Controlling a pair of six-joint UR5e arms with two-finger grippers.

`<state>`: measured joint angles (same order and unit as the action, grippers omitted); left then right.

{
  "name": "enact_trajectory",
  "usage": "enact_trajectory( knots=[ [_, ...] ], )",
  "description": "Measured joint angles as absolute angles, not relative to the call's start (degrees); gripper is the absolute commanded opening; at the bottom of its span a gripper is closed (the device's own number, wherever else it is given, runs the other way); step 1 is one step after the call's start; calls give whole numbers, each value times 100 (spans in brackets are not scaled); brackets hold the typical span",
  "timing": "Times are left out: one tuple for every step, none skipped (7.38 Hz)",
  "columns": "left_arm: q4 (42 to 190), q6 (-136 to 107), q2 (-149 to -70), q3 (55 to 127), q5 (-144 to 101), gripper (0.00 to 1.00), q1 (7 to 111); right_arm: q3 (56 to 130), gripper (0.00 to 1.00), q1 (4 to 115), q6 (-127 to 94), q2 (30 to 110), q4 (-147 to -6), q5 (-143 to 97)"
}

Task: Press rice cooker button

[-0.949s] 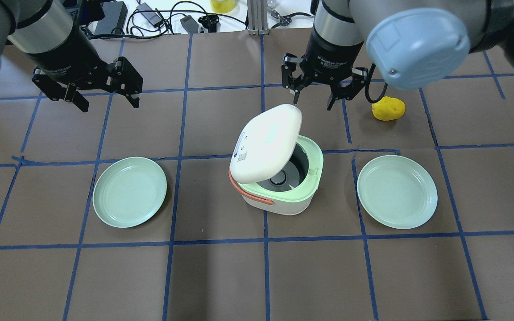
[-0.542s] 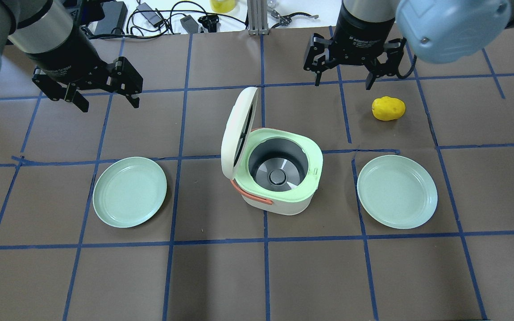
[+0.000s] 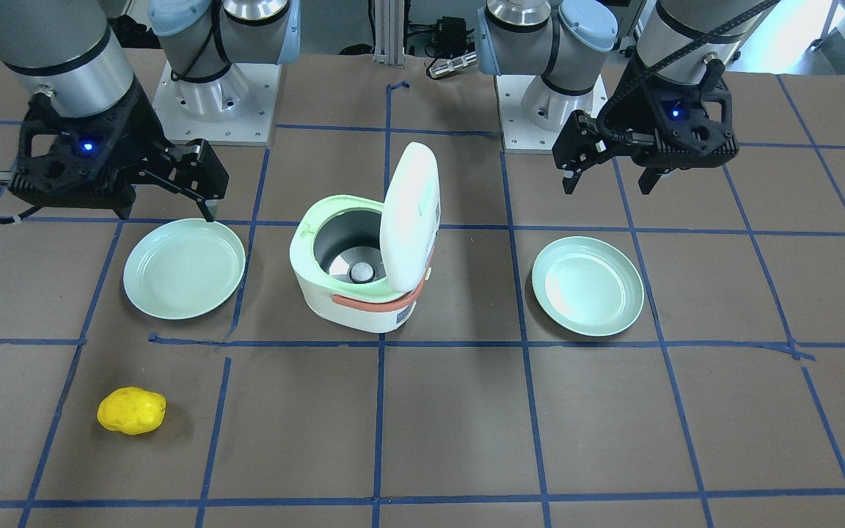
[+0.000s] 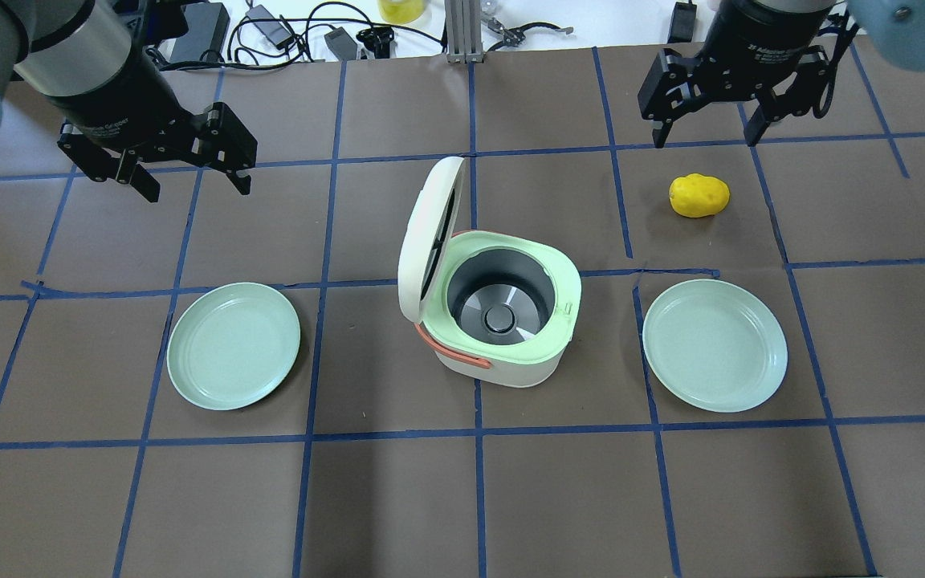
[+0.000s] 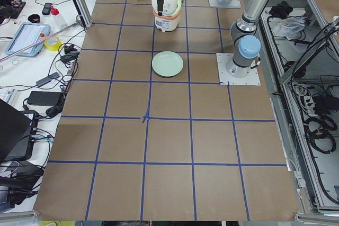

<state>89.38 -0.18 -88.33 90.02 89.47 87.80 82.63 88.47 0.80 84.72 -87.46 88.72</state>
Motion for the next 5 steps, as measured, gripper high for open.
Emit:
enact_trajectory(
  knots=[
    [8939,-18,-8833,9001,8947,100,8780,8270,100,8767,171,8493,-8700,8900],
    [8938,-18,-8833,9002,8947,100,8780,8275,100,8735,203,8505,-8679,8913],
    [8938,-18,-8833,9003,8947,100,8780,8277,100,8724,214,8521,-8638,8918],
    [8939,-18,-8833,9002,8947,100,8780,8274,100,8722,218,8548,-8549,8920],
    [8939,-18,-8833,9002,8947,100,8780,8271,100,8719,219,8567,-8472,8920]
  ],
)
